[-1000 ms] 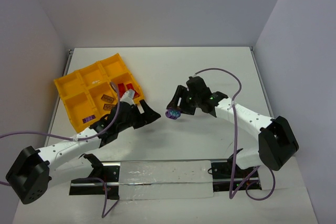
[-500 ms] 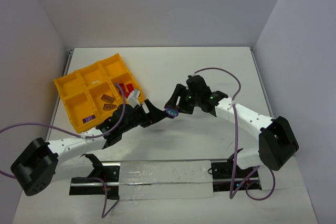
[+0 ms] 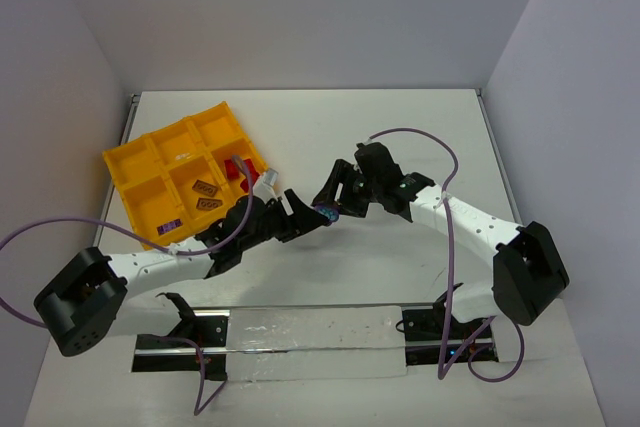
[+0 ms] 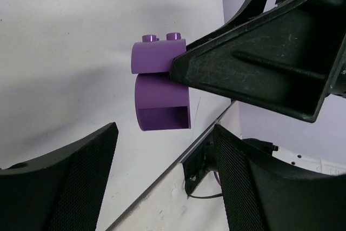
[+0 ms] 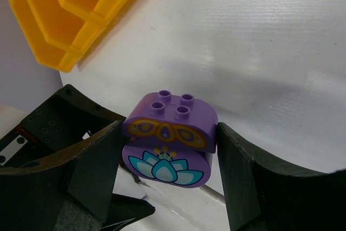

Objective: Sort the legos into containers by color

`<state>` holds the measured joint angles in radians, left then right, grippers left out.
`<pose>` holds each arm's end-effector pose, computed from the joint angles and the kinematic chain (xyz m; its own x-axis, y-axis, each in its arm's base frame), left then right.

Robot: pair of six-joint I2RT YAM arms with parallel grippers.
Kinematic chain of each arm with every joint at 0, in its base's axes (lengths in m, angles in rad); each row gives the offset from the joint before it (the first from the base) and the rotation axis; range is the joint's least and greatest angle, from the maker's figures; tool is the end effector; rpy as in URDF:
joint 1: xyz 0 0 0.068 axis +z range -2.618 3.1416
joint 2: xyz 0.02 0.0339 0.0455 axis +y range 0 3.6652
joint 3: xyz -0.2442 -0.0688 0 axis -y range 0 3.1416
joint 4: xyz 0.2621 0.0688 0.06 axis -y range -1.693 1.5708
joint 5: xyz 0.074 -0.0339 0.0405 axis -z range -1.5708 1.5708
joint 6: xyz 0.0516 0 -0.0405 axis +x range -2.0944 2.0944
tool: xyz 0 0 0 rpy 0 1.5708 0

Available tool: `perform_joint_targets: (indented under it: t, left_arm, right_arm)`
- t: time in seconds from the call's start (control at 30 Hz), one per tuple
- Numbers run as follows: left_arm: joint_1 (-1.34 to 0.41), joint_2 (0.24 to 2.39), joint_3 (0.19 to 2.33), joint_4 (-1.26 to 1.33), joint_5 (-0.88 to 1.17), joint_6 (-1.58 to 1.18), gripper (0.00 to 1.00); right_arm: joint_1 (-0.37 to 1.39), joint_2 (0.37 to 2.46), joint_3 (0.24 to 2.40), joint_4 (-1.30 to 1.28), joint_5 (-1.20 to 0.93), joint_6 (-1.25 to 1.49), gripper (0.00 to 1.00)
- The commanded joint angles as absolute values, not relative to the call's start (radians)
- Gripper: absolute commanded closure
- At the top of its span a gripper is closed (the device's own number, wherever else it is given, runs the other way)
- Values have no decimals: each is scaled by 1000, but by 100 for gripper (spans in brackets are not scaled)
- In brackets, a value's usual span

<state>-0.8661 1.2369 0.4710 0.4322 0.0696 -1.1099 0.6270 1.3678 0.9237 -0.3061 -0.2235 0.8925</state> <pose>0.1845 -0.2225 0.1647 -0.8132 -0.4230 -0.3998 0.1669 0.4886 -0.8564 0.2558 0.1995 0.2095 -0.8941 0.2898 -0.3414 -0.0115 0.7473 0.6644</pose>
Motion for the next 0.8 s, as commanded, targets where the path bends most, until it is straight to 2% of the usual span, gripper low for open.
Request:
perform_joint_targets:
  t: [0.0,0.37,0.53,0.57,0.63,0.7,0.73,0.77]
  left_arm:
    - [-874,1251,525,508,30,-1129,23]
    - [-877,1318,564,530,32,-1137,33]
    - [-878,1322,568,537,38,-1136,53]
    - [-879,1320,567,537,40,-1136,63]
    - [-878,1309,565,535,47,-1132,88]
    - [-879,1303,564,527,60,-1126,100]
    - [-878,1295,562,526,69,-1123,100]
    - [-878,1290,556,525,73,-1124,100]
  right_arm:
    - [634,1344,967,-272,-229,882,74]
    - [634,1341,966,-267,-240,879,74]
    - [634,1338,961,-270,-239,879,74]
    - [634,1338,961,-270,-239,879,73]
    - [634,1338,961,-272,-238,877,72]
    - [633,1340,960,-270,-242,876,65]
    - [632,1341,959,-268,-246,874,60]
    - [633,1341,958,-266,-251,872,50]
